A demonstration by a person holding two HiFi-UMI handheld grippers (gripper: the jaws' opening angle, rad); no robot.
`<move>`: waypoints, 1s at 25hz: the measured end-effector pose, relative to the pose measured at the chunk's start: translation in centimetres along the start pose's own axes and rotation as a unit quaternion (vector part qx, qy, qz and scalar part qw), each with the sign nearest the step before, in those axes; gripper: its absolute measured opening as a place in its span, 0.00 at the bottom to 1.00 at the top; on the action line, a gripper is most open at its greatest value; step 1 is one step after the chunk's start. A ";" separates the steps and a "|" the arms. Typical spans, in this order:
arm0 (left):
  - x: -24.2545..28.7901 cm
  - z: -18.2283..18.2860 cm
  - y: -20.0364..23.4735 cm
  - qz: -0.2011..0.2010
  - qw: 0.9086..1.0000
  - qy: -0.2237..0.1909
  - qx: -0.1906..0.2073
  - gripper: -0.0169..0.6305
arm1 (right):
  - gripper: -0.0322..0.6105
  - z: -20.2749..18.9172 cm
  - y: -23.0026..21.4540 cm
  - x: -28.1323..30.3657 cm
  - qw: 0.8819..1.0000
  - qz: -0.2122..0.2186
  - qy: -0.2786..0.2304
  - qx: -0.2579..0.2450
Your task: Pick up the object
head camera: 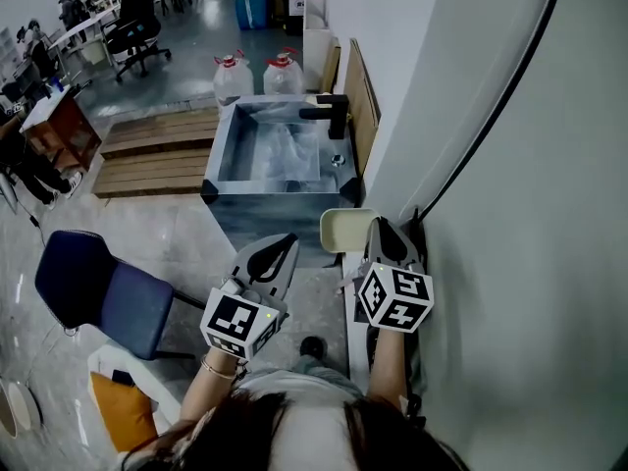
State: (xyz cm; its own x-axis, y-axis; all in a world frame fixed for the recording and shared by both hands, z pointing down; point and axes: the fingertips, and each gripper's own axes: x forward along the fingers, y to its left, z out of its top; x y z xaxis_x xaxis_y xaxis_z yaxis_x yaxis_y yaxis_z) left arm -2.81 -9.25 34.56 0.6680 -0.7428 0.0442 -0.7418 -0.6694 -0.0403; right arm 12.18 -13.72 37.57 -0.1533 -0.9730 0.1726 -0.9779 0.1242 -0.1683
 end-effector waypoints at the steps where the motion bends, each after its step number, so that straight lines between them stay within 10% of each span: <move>1: -0.4 0.0 0.1 0.001 1.000 0.000 -0.001 0.04 | 0.10 -0.1 0.4 -0.3 1.000 0.000 0.001 -0.001; 25: -10.3 0.8 -1.8 -0.008 1.000 -0.017 0.005 0.04 | 0.10 0.0 7.3 -9.8 1.000 -0.004 -0.027 -0.011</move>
State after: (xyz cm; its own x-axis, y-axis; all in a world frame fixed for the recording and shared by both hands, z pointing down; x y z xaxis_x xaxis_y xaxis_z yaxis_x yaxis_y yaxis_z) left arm -8.29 -0.43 33.43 0.6820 -0.7313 0.0117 -0.7300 -0.6817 -0.0489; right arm 6.51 -3.28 34.69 -0.1389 -0.9828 0.1213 -0.9819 0.1207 -0.1462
